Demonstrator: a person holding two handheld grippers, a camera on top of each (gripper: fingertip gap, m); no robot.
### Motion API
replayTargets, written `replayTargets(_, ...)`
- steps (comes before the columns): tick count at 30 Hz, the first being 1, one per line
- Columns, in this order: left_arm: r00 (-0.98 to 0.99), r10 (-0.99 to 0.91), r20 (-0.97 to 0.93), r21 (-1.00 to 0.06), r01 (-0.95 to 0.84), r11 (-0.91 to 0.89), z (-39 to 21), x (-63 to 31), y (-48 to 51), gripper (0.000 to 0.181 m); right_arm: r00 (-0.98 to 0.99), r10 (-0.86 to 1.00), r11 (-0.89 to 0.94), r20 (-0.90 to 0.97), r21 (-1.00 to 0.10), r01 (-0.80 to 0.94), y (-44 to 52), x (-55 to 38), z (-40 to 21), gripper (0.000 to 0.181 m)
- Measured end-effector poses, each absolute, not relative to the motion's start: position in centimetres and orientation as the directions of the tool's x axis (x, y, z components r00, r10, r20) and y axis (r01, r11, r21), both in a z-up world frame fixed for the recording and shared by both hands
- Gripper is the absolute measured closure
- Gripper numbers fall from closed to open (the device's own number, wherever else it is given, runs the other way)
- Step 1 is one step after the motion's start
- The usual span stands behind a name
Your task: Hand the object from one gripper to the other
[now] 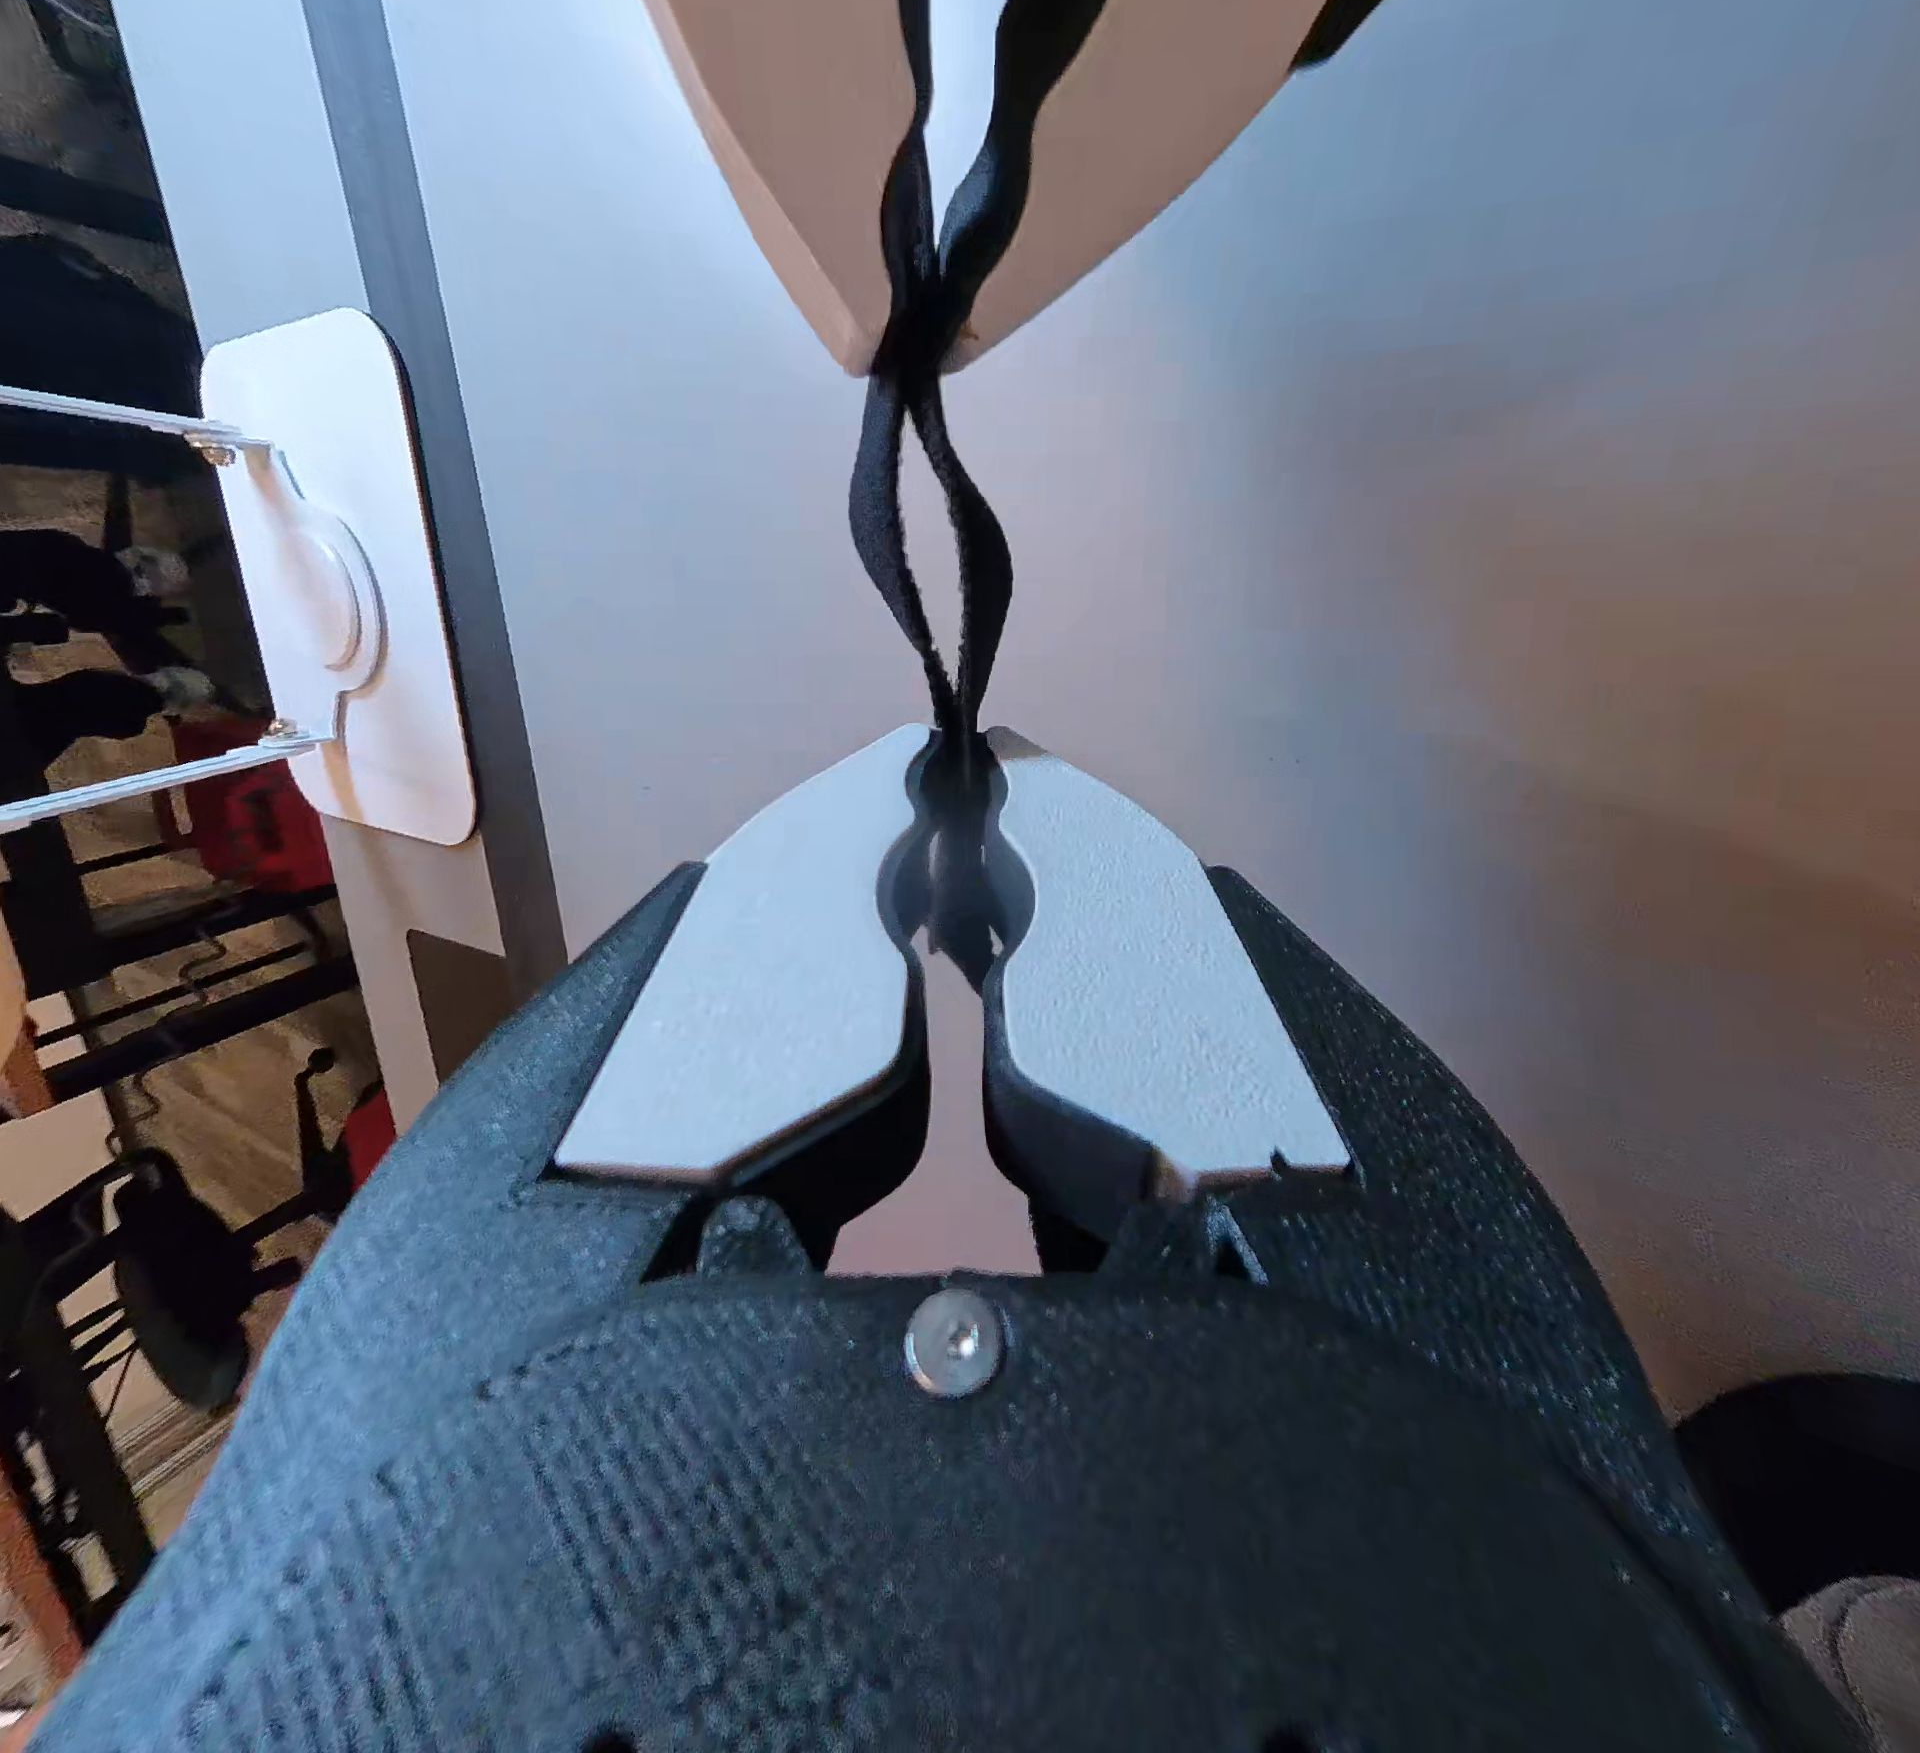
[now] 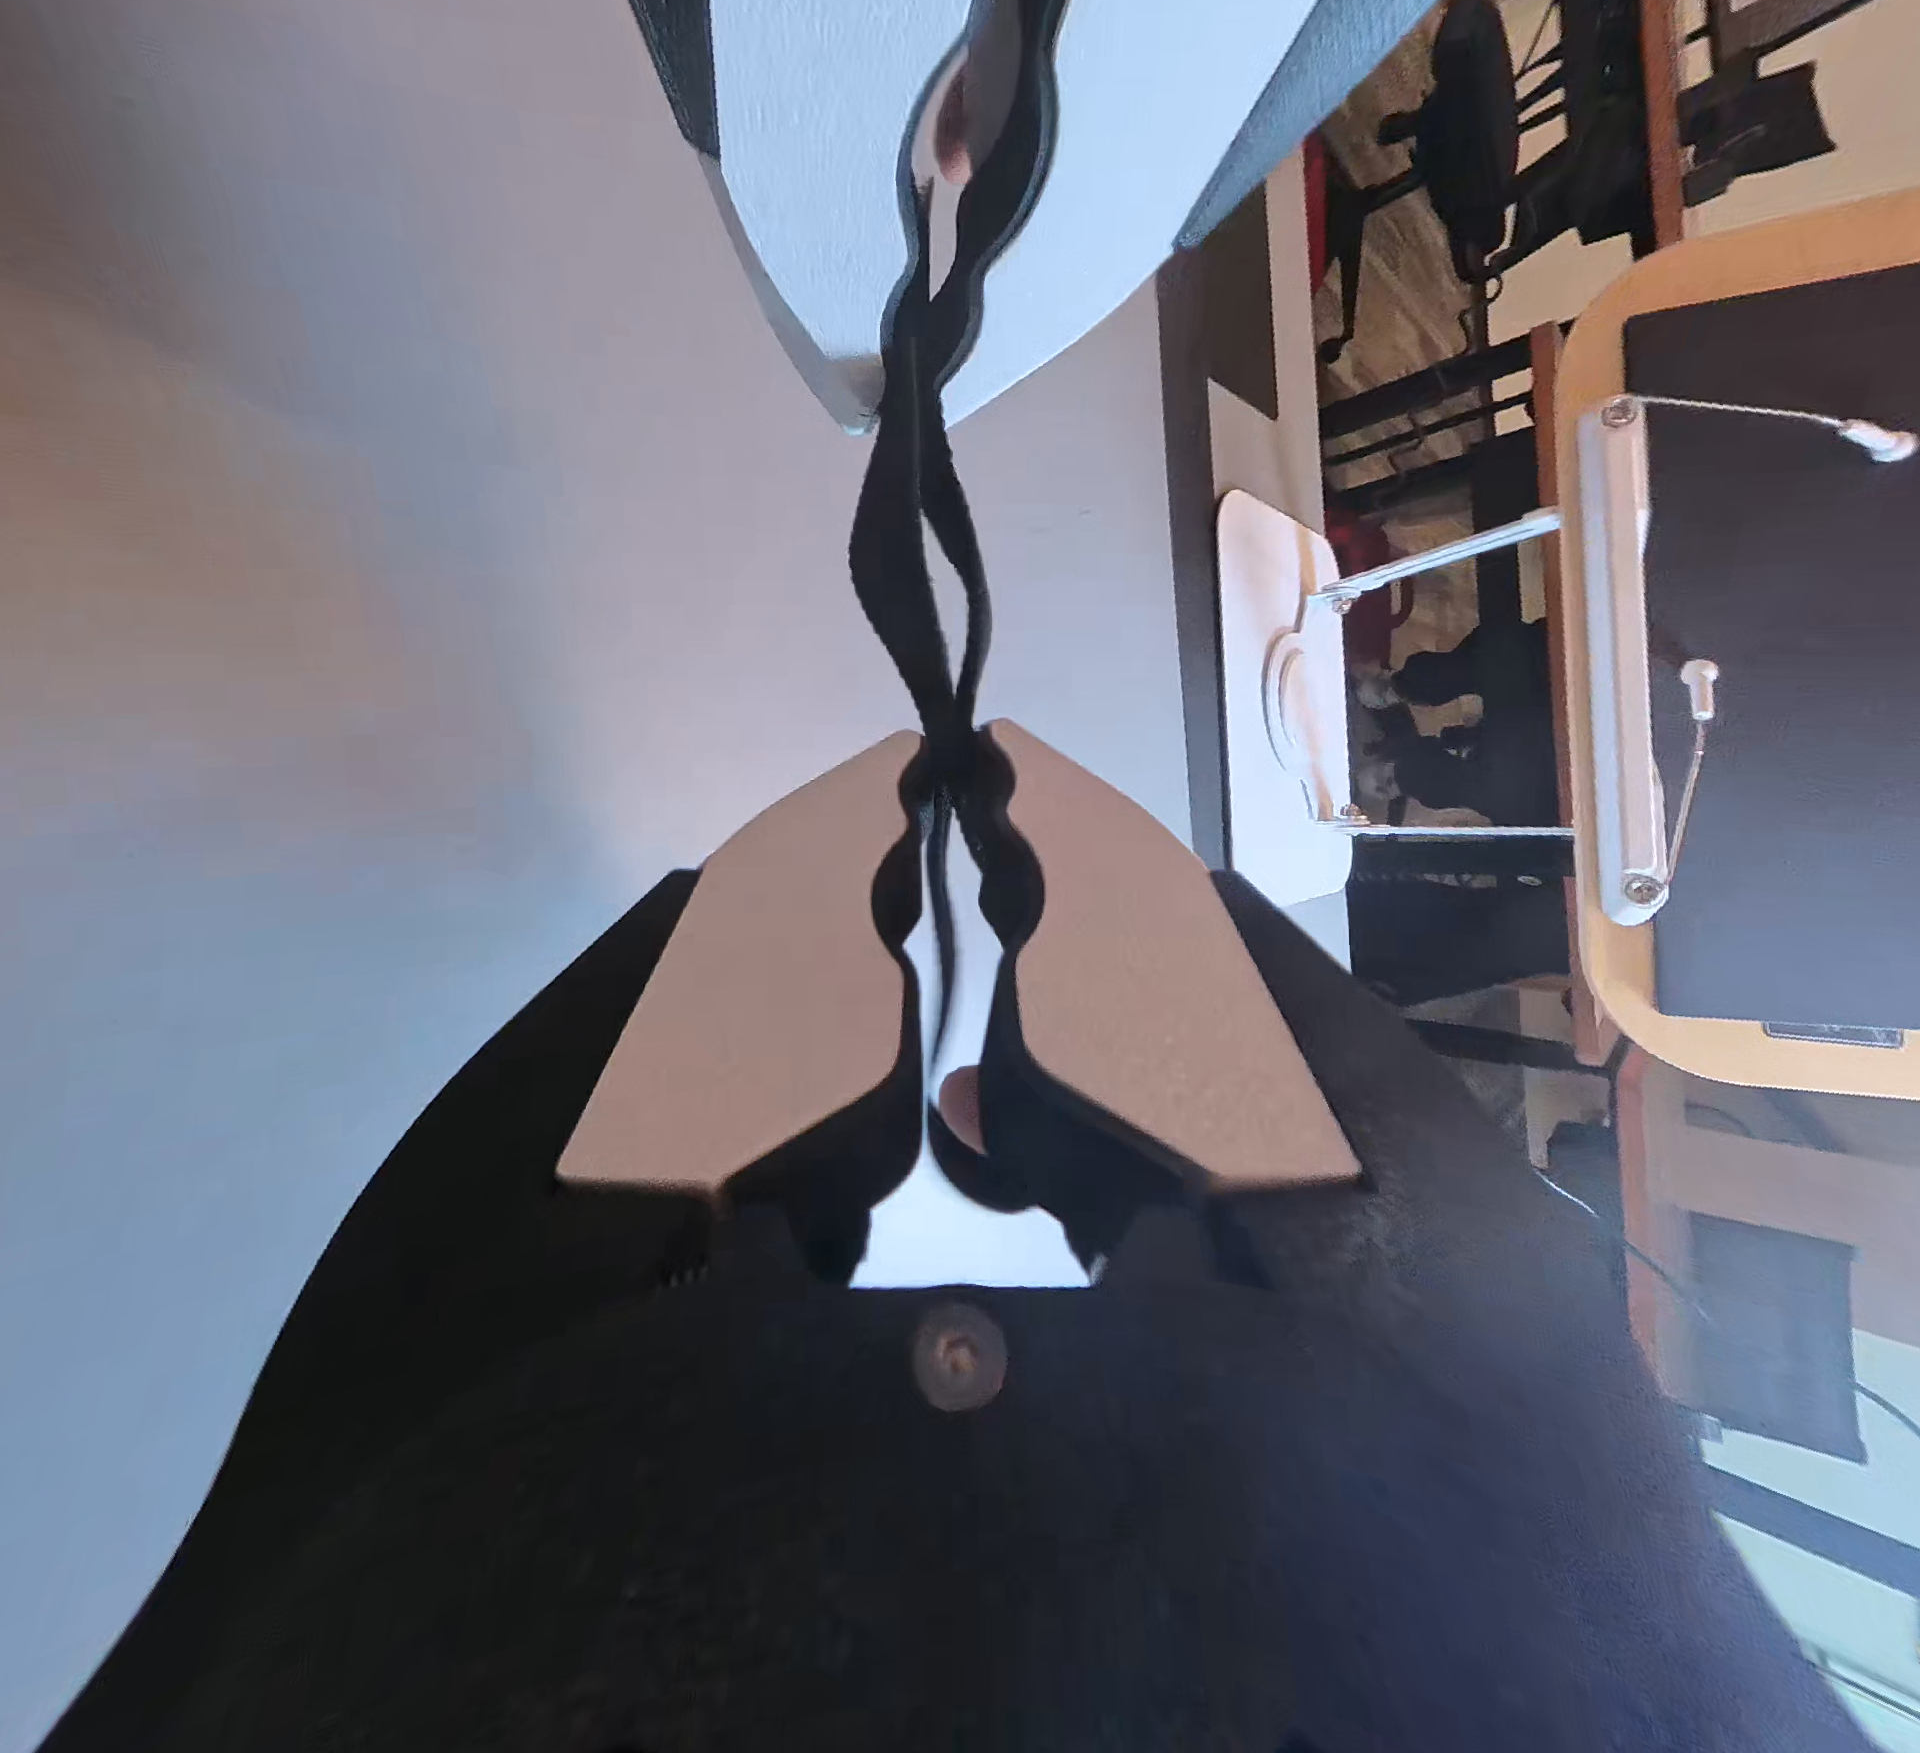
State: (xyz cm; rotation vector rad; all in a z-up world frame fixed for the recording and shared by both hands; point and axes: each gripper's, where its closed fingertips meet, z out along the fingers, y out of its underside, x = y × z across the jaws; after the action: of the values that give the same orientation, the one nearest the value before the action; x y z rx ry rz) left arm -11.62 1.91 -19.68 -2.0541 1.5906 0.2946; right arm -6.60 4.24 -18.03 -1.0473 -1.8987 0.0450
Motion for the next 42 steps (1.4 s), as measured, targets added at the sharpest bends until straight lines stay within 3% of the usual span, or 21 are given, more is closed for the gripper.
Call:
replayTargets(1, 0.297, -0.837, -0.460, -0.294, -0.940, -0.172, -19.4, -11.5, 1.9, 0.176, -0.193, 0.689, 0.632, 0.699, -0.448, 0.633, 4.3, -6.7, -18.1, 0.175)
replayTargets(4, 0.360, -0.827, -0.432, -0.428, -0.889, -0.163, -18.0, -11.4, 2.4, 0.174, -0.134, 0.780, 0.567, 0.612, -0.599, 0.565, 4.4, -6.9, -17.2, 0.176)
replayTargets(7, 0.479, -0.792, -0.379, -0.658, -0.741, -0.134, -14.4, -11.0, 3.3, 0.166, -0.039, 0.865, 0.459, 0.501, -0.756, 0.466, 5.1, -6.7, -15.2, 0.176)
replayTargets(11, 0.646, -0.719, -0.257, -0.920, -0.391, -0.021, -7.2, -11.3, 4.1, 0.137, 0.104, 0.940, 0.294, 0.326, -0.924, 0.244, 6.5, -5.9, -11.1, 0.176)
replayTargets(13, 0.665, -0.738, -0.113, -0.987, -0.158, 0.010, -4.2, -11.5, 3.7, 0.131, 0.149, 0.957, 0.230, 0.249, -0.963, 0.138, 6.9, -5.5, -9.2, 0.176)
replayTargets(18, 0.486, -0.853, 0.192, -0.953, 0.301, -0.043, -0.2, -12.1, 2.4, 0.131, 0.122, 0.992, 0.026, 0.014, -0.995, -0.096, 6.6, -4.8, -6.1, 0.177)
replayTargets(24, 0.334, -0.890, 0.311, -0.854, 0.509, -0.107, 0.6, -11.2, 2.2, 0.134, -0.050, 0.975, -0.222, -0.216, -0.944, -0.245, 5.1, -4.7, -4.0, 0.177)
replayTargets(30, 0.330, -0.888, 0.320, -0.838, 0.536, -0.103, 0.4, -10.0, 2.2, 0.132, -0.297, 0.833, -0.529, -0.466, -0.828, -0.184, 2.5, -6.3, -4.1, 0.177)
replayTargets(34, 0.467, -0.869, 0.167, -0.898, 0.436, 0.062, 0.7, -10.7, 2.0, 0.133, -0.394, 0.655, -0.707, -0.645, -0.707, -0.018, 0.5, -7.8, -5.4, 0.177)
replayTargets(38, 0.656, -0.715, -0.242, -0.949, -0.005, 0.317, -0.3, -11.5, 1.7, 0.132, -0.353, 0.599, -0.747, -0.718, -0.661, 0.077, 0.0, -8.8, -7.0, 0.177)
replayTargets(40, 0.646, -0.550, -0.529, -0.844, -0.334, 0.419, -1.5, -11.7, 1.8, 0.129, -0.337, 0.585, -0.751, -0.738, -0.649, 0.118, -0.3, -9.0, -7.6, 0.177)
replayTargets(42, 0.540, -0.404, -0.738, -0.675, -0.603, 0.426, -3.1, -12.2, 2.4, 0.128, -0.317, 0.569, -0.756, -0.759, -0.634, 0.161, -0.5, -9.2, -8.2, 0.177)
